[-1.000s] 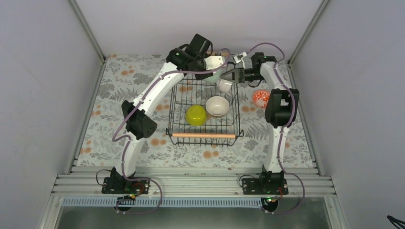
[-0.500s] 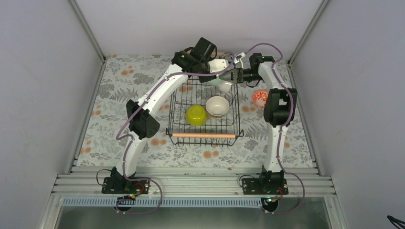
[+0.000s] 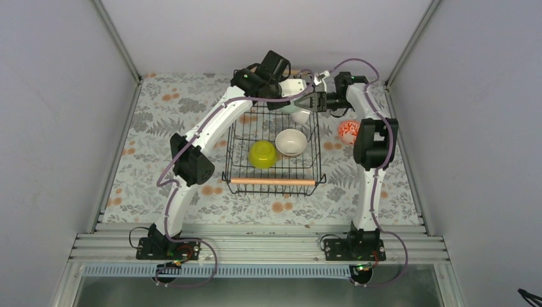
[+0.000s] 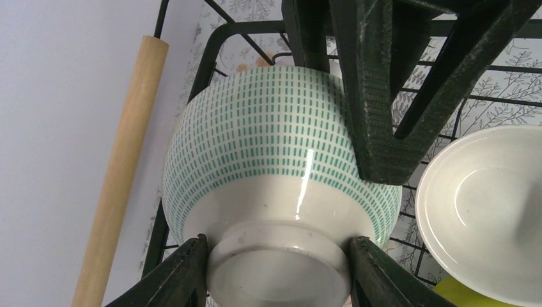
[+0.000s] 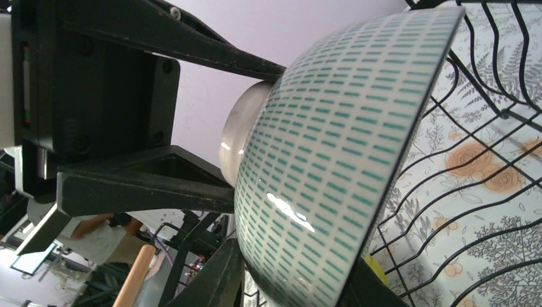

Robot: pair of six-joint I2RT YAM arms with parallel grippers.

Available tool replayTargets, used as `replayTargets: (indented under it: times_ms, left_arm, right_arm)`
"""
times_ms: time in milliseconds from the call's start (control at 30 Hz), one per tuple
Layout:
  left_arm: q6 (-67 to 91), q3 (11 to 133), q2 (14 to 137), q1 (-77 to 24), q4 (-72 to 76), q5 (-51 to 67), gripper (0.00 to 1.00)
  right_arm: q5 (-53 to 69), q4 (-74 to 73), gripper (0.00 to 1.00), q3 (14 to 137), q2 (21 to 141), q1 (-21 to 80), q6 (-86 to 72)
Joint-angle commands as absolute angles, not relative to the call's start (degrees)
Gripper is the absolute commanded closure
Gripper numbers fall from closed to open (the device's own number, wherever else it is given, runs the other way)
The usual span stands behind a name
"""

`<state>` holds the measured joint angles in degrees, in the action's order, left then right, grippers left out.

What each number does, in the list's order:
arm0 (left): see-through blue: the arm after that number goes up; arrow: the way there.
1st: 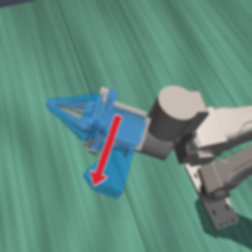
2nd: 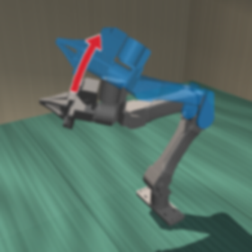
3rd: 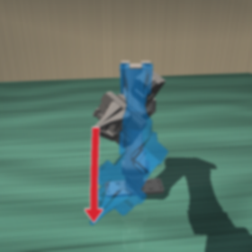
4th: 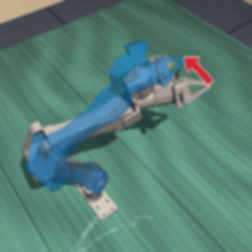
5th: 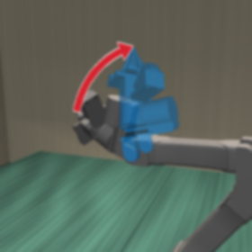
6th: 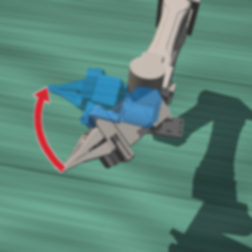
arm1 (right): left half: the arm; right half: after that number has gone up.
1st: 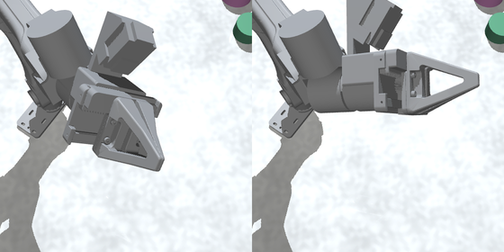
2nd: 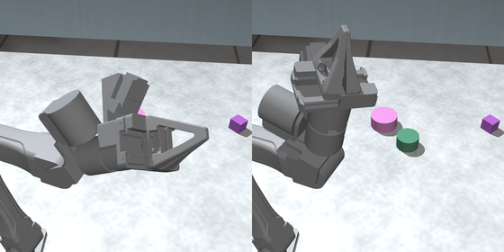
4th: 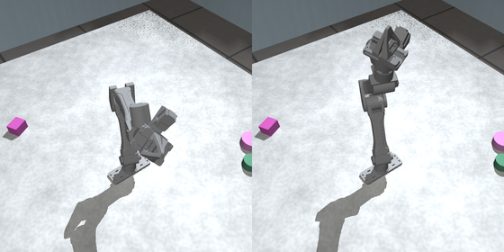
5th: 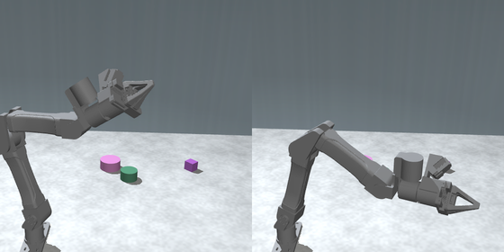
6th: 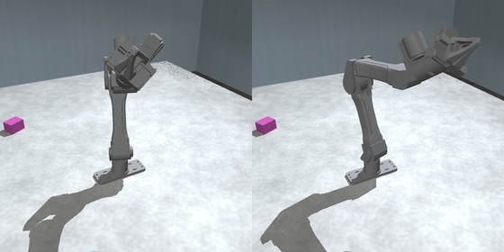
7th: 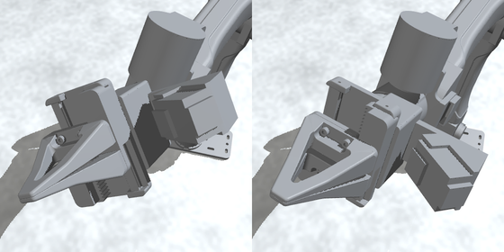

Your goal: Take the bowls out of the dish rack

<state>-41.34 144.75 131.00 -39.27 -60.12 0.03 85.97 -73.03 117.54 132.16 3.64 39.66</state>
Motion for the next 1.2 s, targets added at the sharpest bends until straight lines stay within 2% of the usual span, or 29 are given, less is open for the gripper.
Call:
replayTargets:
  times_ms: [0,200,367,467,600,733,1167]
  left_arm:
    - [-40.4,145.3,131.7,-39.5,-54.8,0.6,0.61]
    - [-39.6,145.7,132.8,-39.5,-54.8,1.8,0.61]
    - [-39.3,146.7,133.7,-39.6,-54.6,1.3,0.59]
    - [-39.2,145.7,133.8,-39.5,-54.6,1.9,0.56]
    - [-39.3,144.9,134.9,-39.6,-54.4,-0.1,0.44]
    - [-39.2,145.0,135.6,-39.6,-54.4,-0.3,0.38]
    - [-40.4,144.4,135.1,-39.4,-54.5,-4.7,0.35]
  right_arm:
    - [90.2,-73.5,0.79,117.1,129.9,4.3,41.1]
    - [90.9,-73.5,0.83,116.5,128.4,4.5,41.4]
    - [91.2,-73.4,0.96,115.4,127.6,4.6,41.7]
    - [91.4,-73.5,0.97,114.7,126.7,4.7,41.7]
    - [90.7,-73.5,0.97,113.5,124.1,4.9,41.8]
    - [90.3,-73.5,0.97,111.2,120.9,5.0,42.2]
    - [86.6,-72.8,0.97,109.6,118.5,5.4,40.9]
